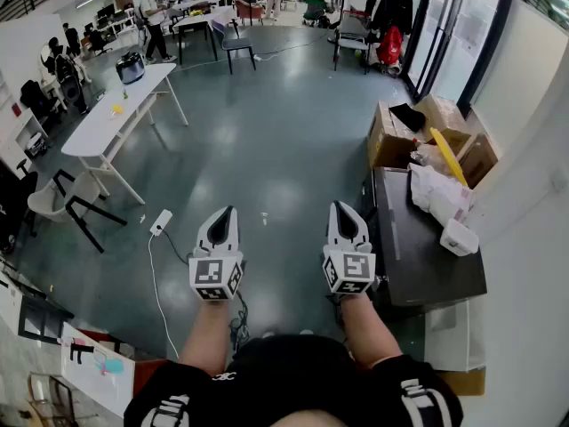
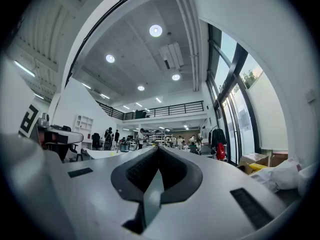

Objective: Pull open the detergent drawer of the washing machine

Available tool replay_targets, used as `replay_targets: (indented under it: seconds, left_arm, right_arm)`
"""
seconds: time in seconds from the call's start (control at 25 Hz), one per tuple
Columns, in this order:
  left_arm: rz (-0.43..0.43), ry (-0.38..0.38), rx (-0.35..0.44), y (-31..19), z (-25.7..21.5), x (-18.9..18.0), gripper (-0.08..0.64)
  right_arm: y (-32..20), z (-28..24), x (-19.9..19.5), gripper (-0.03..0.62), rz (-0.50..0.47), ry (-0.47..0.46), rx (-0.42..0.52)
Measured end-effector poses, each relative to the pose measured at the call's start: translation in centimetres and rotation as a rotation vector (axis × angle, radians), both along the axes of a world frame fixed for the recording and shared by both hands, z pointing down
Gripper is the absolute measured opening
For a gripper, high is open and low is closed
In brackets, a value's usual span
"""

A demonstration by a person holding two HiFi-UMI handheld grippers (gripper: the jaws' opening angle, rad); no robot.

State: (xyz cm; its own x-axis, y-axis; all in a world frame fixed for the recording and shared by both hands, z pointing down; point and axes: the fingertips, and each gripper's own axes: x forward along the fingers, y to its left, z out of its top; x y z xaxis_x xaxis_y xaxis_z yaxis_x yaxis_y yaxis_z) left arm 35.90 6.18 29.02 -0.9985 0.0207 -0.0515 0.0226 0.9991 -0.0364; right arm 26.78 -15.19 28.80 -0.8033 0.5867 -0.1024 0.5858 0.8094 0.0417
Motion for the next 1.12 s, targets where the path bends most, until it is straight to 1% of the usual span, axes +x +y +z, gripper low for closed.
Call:
replay_targets:
  seconds: [0.28,0.44,0.6,0.72,0.84,1.0,1.12]
  left_arm:
    - [0.004,0.001,0.000,0.5,0.0,1.1,-0.008]
    - [0.029,-0.017,-0.049,0.5,-0.1,1.7,-0.008]
    - [0.052,-0.031,-0.076,1.3,-0.1,2.3,-0.008]
    - [0.057,-0.030,-0.078,2.5,0.1,2.8,-0.008]
    - [0.052,-0.021,-0.065,3.4,0.5,2.7,-0.008]
    - [0.043,-0.012,-0.051,4.8,0.7,2.3,-0.008]
    - [0.043,-0.020,-0.047,5.8,0.9,1.6,-0.008]
  right_arm:
    - [0.7,-0.1,1.0,0.003,-0.005,-0.002,0.004]
    - [2.1,-0.2,1.8,0.003,-0.025,-0.001,-0.002]
    - [3.6,-0.3,2.6,0.003,-0.006,-0.015,-0.005]
    - [4.8,0.0,3.3,0.003,0.007,-0.015,-0.012]
    - [5.3,0.2,3.4,0.003,0.016,-0.022,-0.010]
    - [6.0,0.5,2.6,0.003,0.037,-0.019,-0.009]
    - [6.6,1.0,1.5,0.003,0.057,-0.027,-0.010]
